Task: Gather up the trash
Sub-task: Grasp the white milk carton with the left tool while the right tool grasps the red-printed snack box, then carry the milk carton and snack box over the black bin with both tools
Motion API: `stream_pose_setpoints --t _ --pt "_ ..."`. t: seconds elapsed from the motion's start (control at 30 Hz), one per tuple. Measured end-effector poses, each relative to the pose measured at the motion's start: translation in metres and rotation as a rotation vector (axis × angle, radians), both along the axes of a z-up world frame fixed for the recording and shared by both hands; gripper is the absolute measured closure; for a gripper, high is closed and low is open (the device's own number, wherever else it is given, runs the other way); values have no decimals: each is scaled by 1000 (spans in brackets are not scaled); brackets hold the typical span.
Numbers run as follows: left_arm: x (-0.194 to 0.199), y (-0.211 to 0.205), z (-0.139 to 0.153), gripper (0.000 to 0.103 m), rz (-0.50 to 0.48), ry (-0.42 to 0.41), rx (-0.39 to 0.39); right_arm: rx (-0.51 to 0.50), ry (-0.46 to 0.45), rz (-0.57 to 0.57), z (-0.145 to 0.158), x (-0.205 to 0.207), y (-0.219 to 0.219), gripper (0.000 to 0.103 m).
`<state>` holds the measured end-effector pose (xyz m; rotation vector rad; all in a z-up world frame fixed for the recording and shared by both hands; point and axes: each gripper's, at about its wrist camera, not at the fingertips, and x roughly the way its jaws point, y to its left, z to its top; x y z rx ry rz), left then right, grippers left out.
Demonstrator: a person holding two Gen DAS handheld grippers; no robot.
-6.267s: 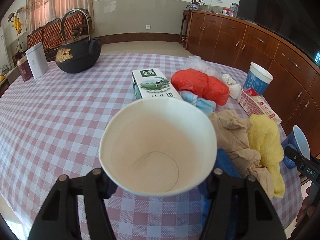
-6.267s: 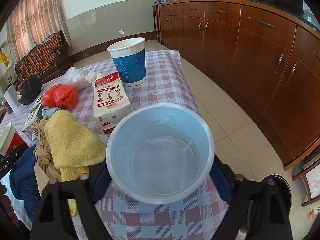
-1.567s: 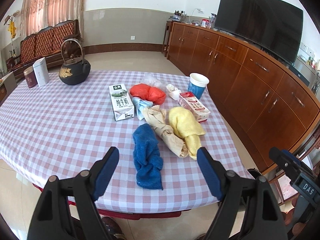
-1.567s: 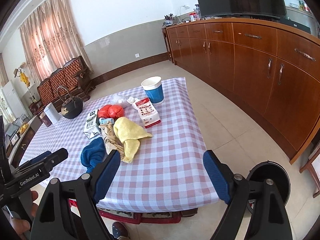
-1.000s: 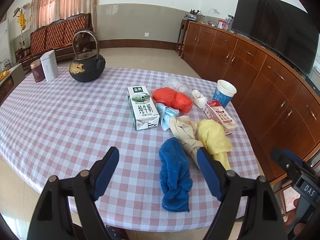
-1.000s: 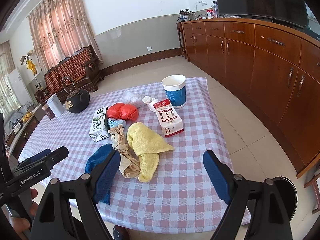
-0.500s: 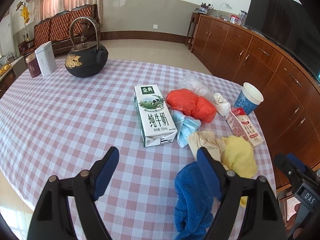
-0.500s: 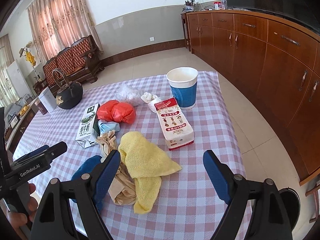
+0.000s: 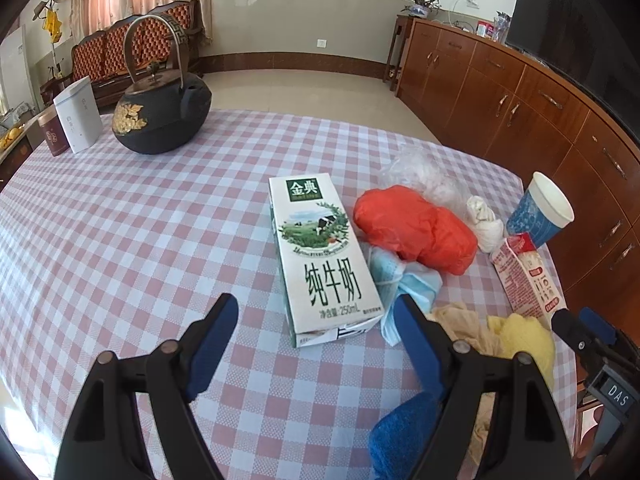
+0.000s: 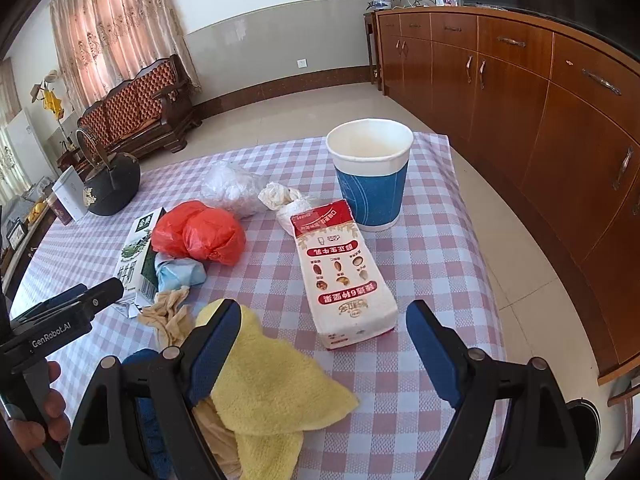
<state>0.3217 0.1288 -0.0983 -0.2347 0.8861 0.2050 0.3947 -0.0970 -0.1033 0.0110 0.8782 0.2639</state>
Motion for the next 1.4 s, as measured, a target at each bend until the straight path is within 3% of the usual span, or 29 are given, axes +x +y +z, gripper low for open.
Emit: stream_pose_setpoints --t 0.33,0.53,0.6,0.67,0.87,0.93,0.97,1.07,1.4 --pt "27 -2 -23 22 8 39 1 -19 46 -9 -25 31 0 17" --pt "31 5 -32 22 28 41 -39 -9 61 -16 -35 39 -3 18" --pt "29 8 -32 22 31 35 -43 -2 66 -16 -38 42 -5 24" --pt "27 11 -33 22 36 30 -37 7 81 -3 -42 46 -4 39" --pt "32 20 -39 22 57 44 -45 -14 80 20 -46 52 5 39" --pt "32 20 -40 22 56 35 -33 -29 73 30 -46 52 8 44" --pt "33 20 -40 23 52 32 -27 -33 71 32 -46 52 10 44" --pt "34 17 -39 45 41 19 11 -40 66 39 -46 53 12 46" --pt "12 23 -19 46 28 -39 -10 10 29 63 -30 37 11 49"
